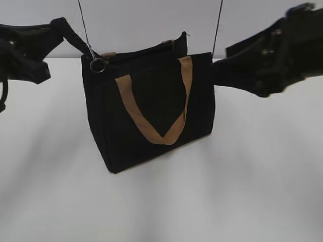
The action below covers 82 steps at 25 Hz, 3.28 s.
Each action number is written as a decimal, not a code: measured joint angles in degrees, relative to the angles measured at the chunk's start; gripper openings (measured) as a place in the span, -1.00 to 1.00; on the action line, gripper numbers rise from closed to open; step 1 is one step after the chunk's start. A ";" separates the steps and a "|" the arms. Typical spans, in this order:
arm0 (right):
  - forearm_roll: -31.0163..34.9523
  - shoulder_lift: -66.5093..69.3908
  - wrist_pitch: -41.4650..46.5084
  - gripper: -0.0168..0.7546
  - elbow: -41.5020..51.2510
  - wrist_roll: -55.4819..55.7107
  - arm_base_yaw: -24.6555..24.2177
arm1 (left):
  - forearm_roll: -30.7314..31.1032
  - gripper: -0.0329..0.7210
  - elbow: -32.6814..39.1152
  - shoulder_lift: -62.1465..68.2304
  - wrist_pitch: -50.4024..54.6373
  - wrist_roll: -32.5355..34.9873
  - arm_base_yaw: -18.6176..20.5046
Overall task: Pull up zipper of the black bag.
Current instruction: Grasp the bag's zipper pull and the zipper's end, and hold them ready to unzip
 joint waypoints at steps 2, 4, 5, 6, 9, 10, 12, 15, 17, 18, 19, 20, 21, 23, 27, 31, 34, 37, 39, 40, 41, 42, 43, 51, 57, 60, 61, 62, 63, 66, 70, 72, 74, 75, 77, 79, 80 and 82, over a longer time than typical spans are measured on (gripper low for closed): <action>0.05 4.96 -2.92 0.26 -2.34 -0.71 4.52 | -0.33 -0.86 0.00 1.63 -1.27 0.00 0.00; 0.05 9.42 -5.56 0.26 -5.41 -1.79 7.92 | -0.44 -0.86 0.00 2.57 -2.64 0.00 0.00; 0.06 11.74 -6.40 0.26 -7.15 -2.20 9.39 | -0.52 -0.86 0.00 2.72 -3.33 0.00 0.00; 0.06 14.00 -7.13 0.26 -8.68 -2.71 10.39 | -0.52 -0.86 0.00 2.84 -3.64 0.00 0.00; 0.11 19.99 -7.91 0.26 -14.26 -4.19 13.10 | -0.59 -0.86 -0.04 2.83 -3.77 0.00 0.00; 0.18 21.66 -8.05 0.26 -16.21 -4.75 13.74 | -0.61 -0.86 -0.04 2.83 -3.77 0.00 0.00; 0.24 25.44 -8.19 0.26 -19.66 -5.80 15.17 | -0.66 -0.86 -0.04 2.83 -3.83 0.00 0.00; 0.24 29.82 -8.28 0.26 -23.51 -7.62 16.84 | -0.72 -0.86 -0.04 2.83 -3.89 0.00 0.00; 0.26 32.01 -8.76 0.26 -25.39 -8.88 17.66 | -0.72 -0.86 -0.04 2.83 -3.89 0.00 0.00; 0.26 32.98 -9.12 0.26 -26.09 -9.24 18.00 | -0.72 -0.86 -0.04 2.83 -3.83 0.00 0.00; 0.26 33.79 -9.43 0.26 -26.53 -9.49 18.31 | -0.72 -0.86 -0.04 2.83 -3.76 0.00 0.00; 0.26 34.31 -9.87 0.26 -26.71 -9.68 18.56 | -0.72 -0.86 -0.04 2.83 -3.66 0.00 0.00; 0.26 34.92 -10.29 0.26 -26.84 -10.06 18.90 | -0.72 -0.86 -0.04 2.83 -3.65 0.00 0.00; 0.26 35.95 -10.76 0.26 -26.98 -10.94 19.55 | -0.72 -0.86 -0.04 2.83 -3.65 0.00 0.00; 0.37 37.27 -13.08 0.26 -26.98 -12.24 21.05 | -0.72 -0.86 -0.04 2.83 -3.65 0.00 0.00; 0.71 37.79 -15.95 0.26 -27.00 -12.26 21.82 | -0.72 -0.86 -0.04 2.83 -3.65 0.00 0.00; 0.90 38.04 -16.70 0.25 -27.04 -12.26 22.36 | -0.74 -0.86 -0.04 2.83 -3.65 0.00 0.00; 1.09 38.06 -16.75 0.19 -27.04 -12.33 22.87 | -0.74 -0.86 -0.04 2.83 -3.65 0.00 0.00; 1.32 38.18 -16.75 0.13 -27.04 -12.33 22.93 | -0.74 -0.86 -0.04 2.83 -3.65 0.00 0.00; 1.43 38.18 -16.75 0.10 -27.04 -12.33 22.93 | -0.74 -0.86 -0.04 2.83 -3.65 0.00 0.00; 1.53 38.18 -16.70 0.07 -27.04 -12.33 22.93 | -0.74 -0.86 -0.04 2.83 -3.65 0.00 0.00; 1.58 38.18 -16.63 0.05 -27.04 -12.33 22.93 | -0.74 -0.86 -0.04 2.83 -3.65 0.00 0.00; 1.58 38.18 -16.49 0.02 -27.04 -12.33 22.93 | -0.79 -0.86 -0.04 2.83 -3.65 0.00 0.00; 1.74 38.18 -16.11 -0.31 -27.04 -12.33 22.93 | -1.32 -0.86 -0.04 2.83 -3.65 0.00 0.00; 1.79 38.18 -16.11 -0.37 -27.04 -12.33 22.93 | -2.09 -0.86 -0.04 2.83 -3.65 0.00 0.00; 1.79 38.18 -16.11 -0.42 -27.04 -12.27 22.93 | -2.31 -0.86 -0.04 2.83 -3.65 0.00 0.00; 1.79 38.18 -16.11 -0.47 -27.04 -12.10 22.93 | -2.31 -0.86 -0.04 2.83 -3.65 0.00 0.00; 1.85 38.18 -16.11 -0.53 -27.04 -11.83 22.93 | -2.36 -0.86 -0.04 2.83 -3.65 0.00 0.00; 1.85 38.18 -16.11 -0.58 -27.04 -11.61 22.93 | -2.36 -0.86 -0.04 2.83 -3.65 0.00 0.00; 1.98 38.18 -16.94 -0.75 -27.04 -11.22 22.93 | -2.36 -0.86 -0.04 2.83 -3.65 0.00 0.00; 2.02 38.18 -18.94 -0.87 -27.04 -9.77 22.93 | -2.43 -0.86 -0.04 2.83 -3.53 0.00 0.00; 2.02 38.18 -19.27 -0.92 -27.04 -9.42 22.93 | -2.49 -0.86 -0.04 2.83 -3.46 0.00 0.00; 2.02 38.18 -19.31 -0.96 -27.04 -9.04 22.93 | -2.55 -0.86 -0.04 2.83 -3.40 0.00 0.00; 2.02 38.18 -19.31 -0.96 -27.04 -8.77 22.93 | -2.55 -0.86 -0.04 2.83 -3.34 0.00 0.00; 2.04 38.18 -19.34 -0.97 -27.04 -8.26 22.93 | -2.68 -0.86 -0.04 2.83 -3.28 0.00 0.00; 2.09 38.18 -19.42 -0.99 -27.04 -7.68 22.86 | -2.73 -0.86 -0.04 2.83 -3.23 0.00 0.00; 2.09 38.18 -19.56 -0.99 -27.04 -7.36 22.86 | -2.73 -0.86 -0.04 2.83 -3.23 0.00 0.00; 2.09 38.18 -19.75 -0.99 -27.04 -6.98 22.75 | -2.73 -0.86 -0.04 2.83 -3.23 0.00 0.00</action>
